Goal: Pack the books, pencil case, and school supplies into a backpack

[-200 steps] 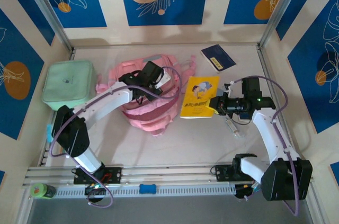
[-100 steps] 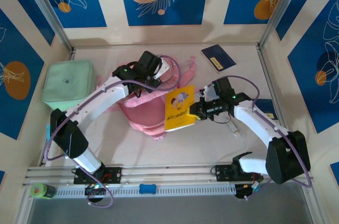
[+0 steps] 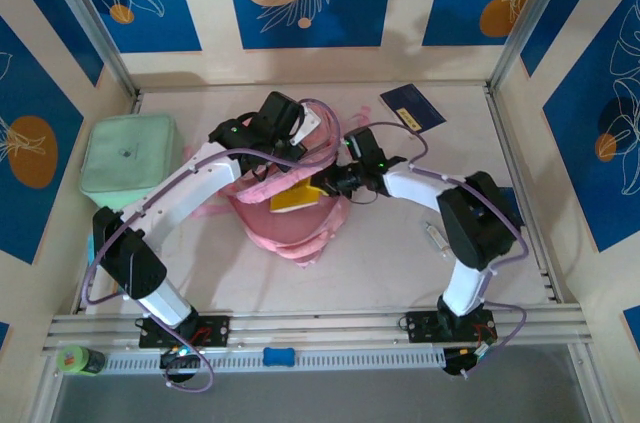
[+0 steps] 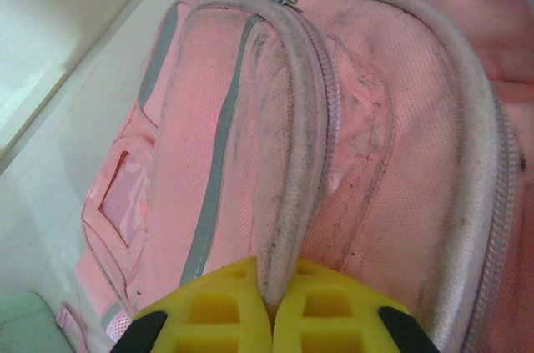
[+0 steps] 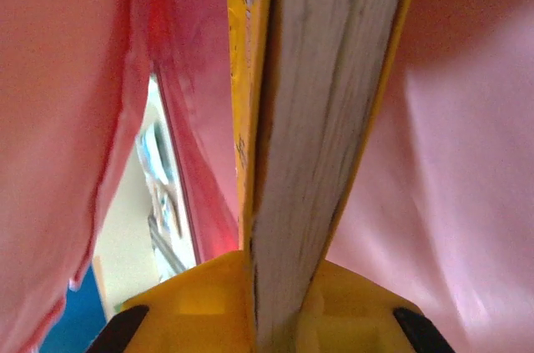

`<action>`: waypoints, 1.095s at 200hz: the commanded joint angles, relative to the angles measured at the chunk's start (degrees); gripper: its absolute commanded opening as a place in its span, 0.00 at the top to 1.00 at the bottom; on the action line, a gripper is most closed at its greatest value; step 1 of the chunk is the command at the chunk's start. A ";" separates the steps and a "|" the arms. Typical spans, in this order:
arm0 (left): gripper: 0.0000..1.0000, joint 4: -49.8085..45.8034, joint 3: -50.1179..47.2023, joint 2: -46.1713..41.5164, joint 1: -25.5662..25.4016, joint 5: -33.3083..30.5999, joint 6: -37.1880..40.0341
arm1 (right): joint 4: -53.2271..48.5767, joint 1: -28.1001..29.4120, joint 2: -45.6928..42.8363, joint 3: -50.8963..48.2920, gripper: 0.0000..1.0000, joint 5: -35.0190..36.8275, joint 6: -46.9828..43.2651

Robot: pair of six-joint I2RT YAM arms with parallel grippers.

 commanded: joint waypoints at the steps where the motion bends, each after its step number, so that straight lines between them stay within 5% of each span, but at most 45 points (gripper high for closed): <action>1: 1.00 4.78 2.19 -3.49 0.34 0.39 -0.72 | 7.88 1.23 4.48 4.84 0.96 3.39 -0.12; 30: 1.00 4.89 1.85 -3.62 0.34 0.02 -0.43 | 6.73 0.69 9.44 6.94 0.75 3.07 -0.30; 61: 1.00 5.08 1.31 -3.94 0.44 -1.03 0.41 | 3.63 0.55 4.35 2.28 0.50 4.56 -2.39; 84: 1.00 5.21 0.91 -3.87 0.70 -1.48 0.47 | -2.93 0.71 -1.48 -1.99 0.46 7.82 -3.70; 127: 1.00 5.73 0.54 -3.68 0.72 -0.91 0.17 | -3.14 5.94 -6.21 -7.63 0.55 11.94 -1.67; 168: 1.00 5.87 0.01 -3.85 0.70 0.07 0.01 | 1.35 11.26 2.92 -1.06 0.84 15.75 -0.19; 219: 1.00 5.39 -1.16 -5.17 0.80 -0.85 0.52 | 5.50 8.84 1.54 -3.69 1.00 28.87 2.65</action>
